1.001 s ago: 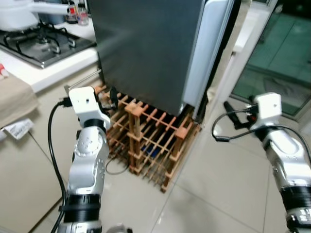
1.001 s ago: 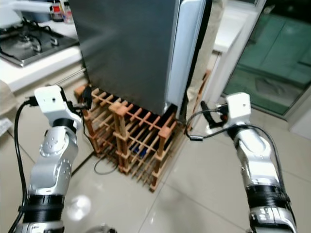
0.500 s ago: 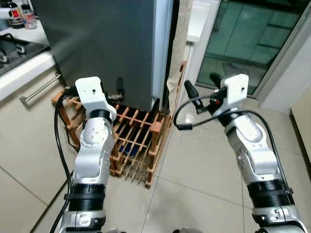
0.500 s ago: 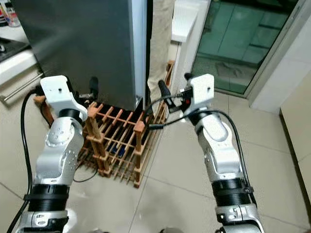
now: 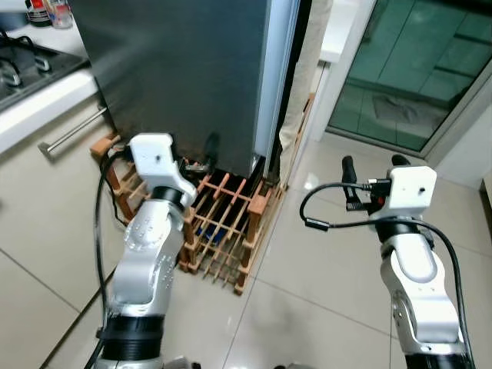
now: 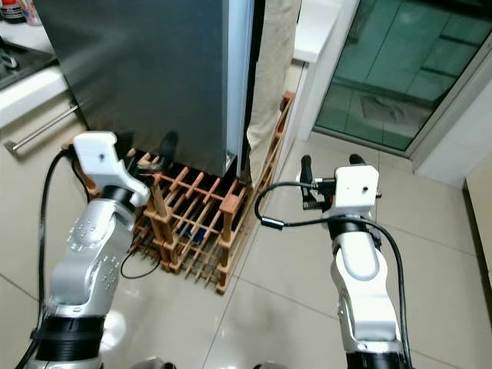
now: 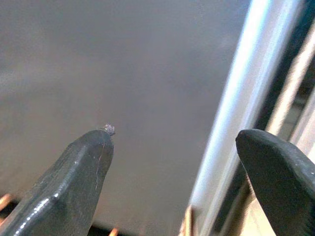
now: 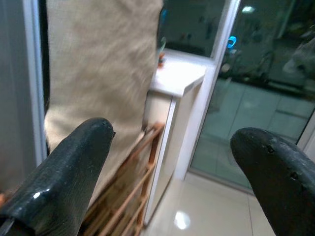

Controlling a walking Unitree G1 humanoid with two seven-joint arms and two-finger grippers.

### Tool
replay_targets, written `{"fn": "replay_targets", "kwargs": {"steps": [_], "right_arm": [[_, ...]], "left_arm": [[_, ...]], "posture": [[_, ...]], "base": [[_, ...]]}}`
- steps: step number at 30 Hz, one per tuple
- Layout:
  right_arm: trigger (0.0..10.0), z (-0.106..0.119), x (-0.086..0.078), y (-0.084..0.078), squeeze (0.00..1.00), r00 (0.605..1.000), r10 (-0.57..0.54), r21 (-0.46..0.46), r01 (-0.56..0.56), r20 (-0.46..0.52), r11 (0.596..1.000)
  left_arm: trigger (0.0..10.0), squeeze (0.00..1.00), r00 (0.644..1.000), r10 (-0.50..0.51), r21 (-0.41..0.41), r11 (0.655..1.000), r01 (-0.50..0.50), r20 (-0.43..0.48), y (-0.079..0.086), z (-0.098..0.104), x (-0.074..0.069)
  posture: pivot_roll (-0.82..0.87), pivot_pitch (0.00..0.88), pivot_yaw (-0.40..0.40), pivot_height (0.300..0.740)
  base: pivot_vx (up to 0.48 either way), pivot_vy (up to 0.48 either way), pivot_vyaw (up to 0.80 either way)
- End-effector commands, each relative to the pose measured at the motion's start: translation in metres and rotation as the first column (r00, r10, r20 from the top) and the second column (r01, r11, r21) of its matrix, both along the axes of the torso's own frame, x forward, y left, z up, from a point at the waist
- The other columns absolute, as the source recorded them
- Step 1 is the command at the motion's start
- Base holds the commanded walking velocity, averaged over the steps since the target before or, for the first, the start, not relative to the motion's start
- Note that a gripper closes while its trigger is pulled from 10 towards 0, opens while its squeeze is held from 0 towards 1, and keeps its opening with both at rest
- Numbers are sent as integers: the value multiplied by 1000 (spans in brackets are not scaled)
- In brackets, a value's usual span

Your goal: Restocking fridge

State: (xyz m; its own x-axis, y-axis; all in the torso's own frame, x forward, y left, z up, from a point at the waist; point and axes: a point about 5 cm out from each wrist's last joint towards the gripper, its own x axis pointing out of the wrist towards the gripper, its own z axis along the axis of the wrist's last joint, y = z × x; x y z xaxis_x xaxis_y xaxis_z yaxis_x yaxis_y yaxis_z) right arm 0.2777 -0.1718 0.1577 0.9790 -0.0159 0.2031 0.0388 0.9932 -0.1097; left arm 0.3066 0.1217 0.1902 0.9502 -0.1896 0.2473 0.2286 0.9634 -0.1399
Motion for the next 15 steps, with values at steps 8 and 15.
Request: {"fn": "replay_targets", "kwargs": {"steps": [8,15], "right_arm": [[10000,13,9,4,75,998,-1,-1,1,60,1000],[10000,34,10,15,78,986,60,-51,-52,156,997]], "left_arm": [[10000,0,999,34,-1,999,-34,26,14,9,-3],[10000,0,996,86,-62,995,-84,35,21,14,-2]], "posture": [[-85,0,17,740],[-90,0,2,740]], "base": [[157,0,0],[380,0,0]]}}
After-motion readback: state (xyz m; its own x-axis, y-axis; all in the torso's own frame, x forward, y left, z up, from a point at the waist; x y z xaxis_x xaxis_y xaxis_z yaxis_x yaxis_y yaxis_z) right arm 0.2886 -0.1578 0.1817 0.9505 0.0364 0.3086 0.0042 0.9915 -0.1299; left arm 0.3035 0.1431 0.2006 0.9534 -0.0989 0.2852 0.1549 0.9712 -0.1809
